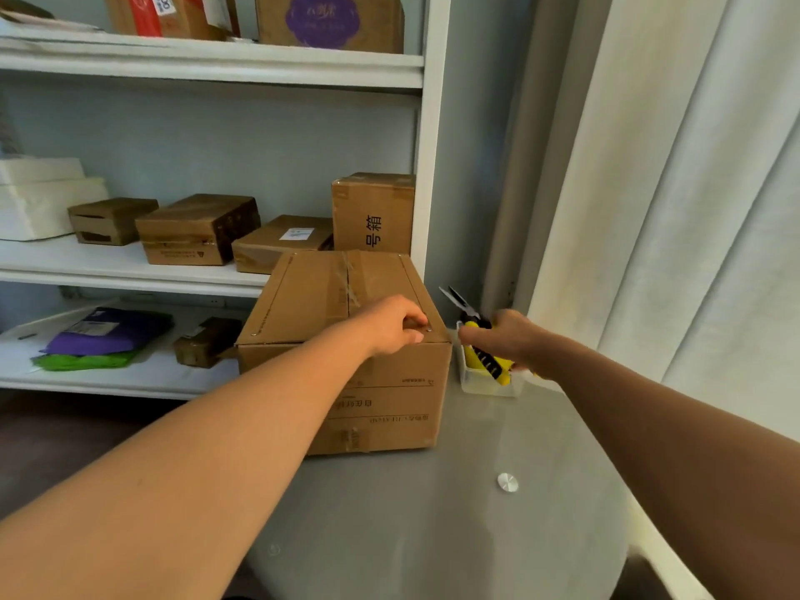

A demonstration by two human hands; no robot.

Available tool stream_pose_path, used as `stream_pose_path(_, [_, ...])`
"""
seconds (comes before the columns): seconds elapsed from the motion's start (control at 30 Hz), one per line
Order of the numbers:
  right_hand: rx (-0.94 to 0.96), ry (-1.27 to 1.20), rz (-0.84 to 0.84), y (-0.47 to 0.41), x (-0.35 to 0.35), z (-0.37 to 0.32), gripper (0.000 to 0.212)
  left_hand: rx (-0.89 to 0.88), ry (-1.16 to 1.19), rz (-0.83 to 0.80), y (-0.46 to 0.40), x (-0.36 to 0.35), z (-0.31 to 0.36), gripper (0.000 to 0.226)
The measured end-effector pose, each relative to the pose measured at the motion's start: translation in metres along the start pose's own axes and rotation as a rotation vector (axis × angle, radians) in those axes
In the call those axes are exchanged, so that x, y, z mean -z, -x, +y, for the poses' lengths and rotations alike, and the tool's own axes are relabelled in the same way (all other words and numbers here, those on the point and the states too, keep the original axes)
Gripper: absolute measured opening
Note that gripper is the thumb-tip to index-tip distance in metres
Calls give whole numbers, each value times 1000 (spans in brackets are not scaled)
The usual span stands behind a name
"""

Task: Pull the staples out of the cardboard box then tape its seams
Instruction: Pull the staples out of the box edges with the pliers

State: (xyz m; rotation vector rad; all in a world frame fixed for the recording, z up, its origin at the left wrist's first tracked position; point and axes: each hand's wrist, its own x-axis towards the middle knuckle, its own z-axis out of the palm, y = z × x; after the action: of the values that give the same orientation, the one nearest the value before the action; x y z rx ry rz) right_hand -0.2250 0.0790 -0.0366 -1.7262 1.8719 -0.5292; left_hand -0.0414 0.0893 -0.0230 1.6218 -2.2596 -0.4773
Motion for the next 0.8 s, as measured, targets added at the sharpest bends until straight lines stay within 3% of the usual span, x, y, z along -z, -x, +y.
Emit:
stream_pose_path(0.1, [107, 260, -23, 5, 2, -6, 45, 17, 10, -10, 1, 3, 3, 38])
stream_pose_path(0.4, [220, 653, 53, 22, 11, -8, 36, 33, 22, -15, 0, -3, 2, 43])
stream_pose_path(0.8, [367, 790, 114, 26, 18, -1, 29, -11, 91, -26, -3, -3, -3, 39])
